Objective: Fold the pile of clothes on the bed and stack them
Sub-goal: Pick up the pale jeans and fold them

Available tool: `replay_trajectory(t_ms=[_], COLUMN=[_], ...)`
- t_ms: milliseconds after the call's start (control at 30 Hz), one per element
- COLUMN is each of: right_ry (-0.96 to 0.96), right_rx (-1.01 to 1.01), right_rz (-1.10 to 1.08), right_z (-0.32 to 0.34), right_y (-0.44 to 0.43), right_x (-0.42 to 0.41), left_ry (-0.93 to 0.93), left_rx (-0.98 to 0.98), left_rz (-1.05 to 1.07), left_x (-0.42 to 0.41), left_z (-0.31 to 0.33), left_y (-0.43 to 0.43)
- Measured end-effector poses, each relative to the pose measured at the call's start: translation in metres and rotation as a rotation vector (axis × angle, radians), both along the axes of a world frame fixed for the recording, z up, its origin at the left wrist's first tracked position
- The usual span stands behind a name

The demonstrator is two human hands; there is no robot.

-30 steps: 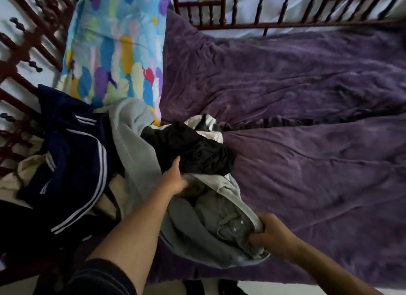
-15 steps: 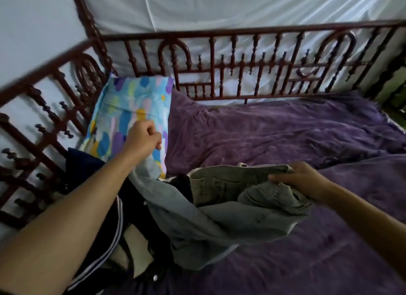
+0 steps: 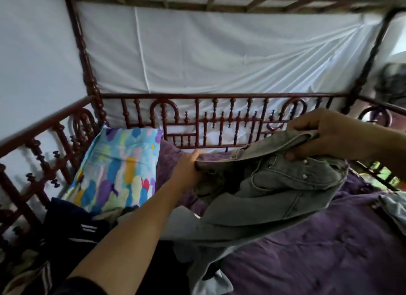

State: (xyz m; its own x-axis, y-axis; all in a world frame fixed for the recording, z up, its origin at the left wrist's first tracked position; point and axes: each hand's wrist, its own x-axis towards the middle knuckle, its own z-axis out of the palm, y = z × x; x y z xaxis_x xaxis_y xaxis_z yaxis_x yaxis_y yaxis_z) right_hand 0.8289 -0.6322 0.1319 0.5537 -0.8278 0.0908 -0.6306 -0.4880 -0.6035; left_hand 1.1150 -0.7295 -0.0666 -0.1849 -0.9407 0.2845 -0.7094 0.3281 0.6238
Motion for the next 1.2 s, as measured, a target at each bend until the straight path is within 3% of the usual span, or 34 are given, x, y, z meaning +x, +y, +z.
replay_trajectory(t_ms=[100, 267, 400, 500, 633, 733, 800, 900, 967, 1033, 1100, 1200], right_ry=[0.095, 0.346, 0.357, 0.234, -0.228, -0.373, -0.325, 0.062, 0.475, 0.655, 0.529, -0.072], right_rx=[-0.132, -0.353, -0.383, -0.286, -0.052, 0.157, 0.268, 0.232, 0.189, 0.256, 0.304, 0.406], right_rz=[-0.123, -0.562, -0.788, -0.809, -0.635, -0.408, -0.256, -0.334, -0.463, -0.590, -0.686, -0.710], right_z=[0.017, 0.008, -0.003, 0.003, 0.030, 0.049, 0.050, 0.026, -0.001, -0.026, -0.042, -0.052], right_y=[-0.002, -0.028, -0.039, -0.043, -0.030, -0.018, -0.010, -0.008, -0.012, -0.014, -0.013, -0.006], right_x=[-0.034, -0.100, -0.103, -0.094, -0.073, -0.064, -0.063, -0.069, -0.067, -0.064, -0.068, -0.083], left_ry=[-0.061, 0.042, 0.072, 0.113, 0.351, 0.554, 0.598, 0.571, 0.568, 0.586, 0.573, 0.573], left_rx=[-0.158, -0.417, -0.555, -0.580, -0.612, -0.445, -0.211, 0.112, 0.240, 0.303, 0.301, 0.301], left_rz=[-0.071, 0.148, 0.193, 0.235, 0.264, 0.185, 0.070, -0.149, -0.240, -0.262, -0.235, -0.176], left_x=[-0.005, 0.005, 0.013, 0.030, 0.068, 0.090, 0.105, 0.118, 0.113, 0.099, 0.087, 0.091], left_z=[0.033, 0.149, 0.224, 0.243, 0.263, 0.272, 0.267, 0.244, 0.222, 0.199, 0.179, 0.154], left_y=[-0.005, -0.008, -0.002, 0.002, 0.008, 0.016, 0.024, 0.043, 0.050, 0.053, 0.053, 0.053])
